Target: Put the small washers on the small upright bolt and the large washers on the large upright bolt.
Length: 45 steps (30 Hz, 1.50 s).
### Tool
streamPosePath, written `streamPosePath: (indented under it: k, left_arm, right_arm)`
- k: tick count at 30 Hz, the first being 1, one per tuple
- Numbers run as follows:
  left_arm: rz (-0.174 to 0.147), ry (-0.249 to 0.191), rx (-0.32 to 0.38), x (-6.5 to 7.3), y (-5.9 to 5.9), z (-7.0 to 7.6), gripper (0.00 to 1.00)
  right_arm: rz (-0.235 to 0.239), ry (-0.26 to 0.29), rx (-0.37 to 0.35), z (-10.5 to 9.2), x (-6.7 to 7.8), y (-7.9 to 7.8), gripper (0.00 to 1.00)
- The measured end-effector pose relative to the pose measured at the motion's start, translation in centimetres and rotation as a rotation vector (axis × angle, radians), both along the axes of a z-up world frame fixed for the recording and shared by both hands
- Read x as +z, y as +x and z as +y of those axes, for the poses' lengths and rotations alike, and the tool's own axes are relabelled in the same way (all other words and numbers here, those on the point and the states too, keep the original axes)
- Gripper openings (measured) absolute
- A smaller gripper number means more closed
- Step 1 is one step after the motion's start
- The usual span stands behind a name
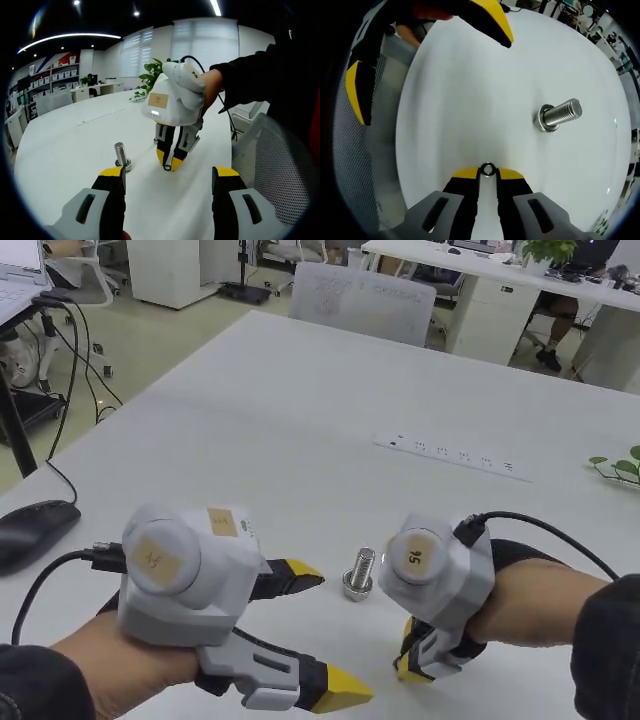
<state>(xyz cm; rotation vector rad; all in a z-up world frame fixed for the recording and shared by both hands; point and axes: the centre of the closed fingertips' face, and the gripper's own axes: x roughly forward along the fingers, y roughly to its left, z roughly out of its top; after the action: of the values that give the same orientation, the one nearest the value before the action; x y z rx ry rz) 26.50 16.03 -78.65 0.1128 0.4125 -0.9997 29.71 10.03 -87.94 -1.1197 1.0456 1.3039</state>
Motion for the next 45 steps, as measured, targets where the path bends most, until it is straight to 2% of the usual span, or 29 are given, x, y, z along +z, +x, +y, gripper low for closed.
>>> streamPosePath:
  k: [25,31,37,39,45]
  left_arm:
    - [0.005,0.006,-0.001,-0.3,0.2,-0.1,0.69]
    - [0.006,0.007,-0.004,-0.3,0.2,-0.1,0.69]
    - [0.004,0.005,-0.004,-0.2,0.1,-0.1,0.69]
    - [0.005,0.004,-0.004,-0.2,0.1,-0.1,0.69]
    - [0.006,0.004,-0.004,-0.3,0.2,-0.2,0.69]
  right_arm:
    - [-0.001,-0.011,0.024,-0.1,0.0,0.3,0.11]
    - [0.0,-0.012,0.012,-0.2,0.0,0.3,0.11]
    - [0.007,0.011,-0.014,-0.3,0.0,0.3,0.12]
    - [0.007,-0.002,-0.015,-0.6,0.1,0.2,0.12]
    - [0.023,0.031,-0.062,-1.0,1.7,0.4,0.12]
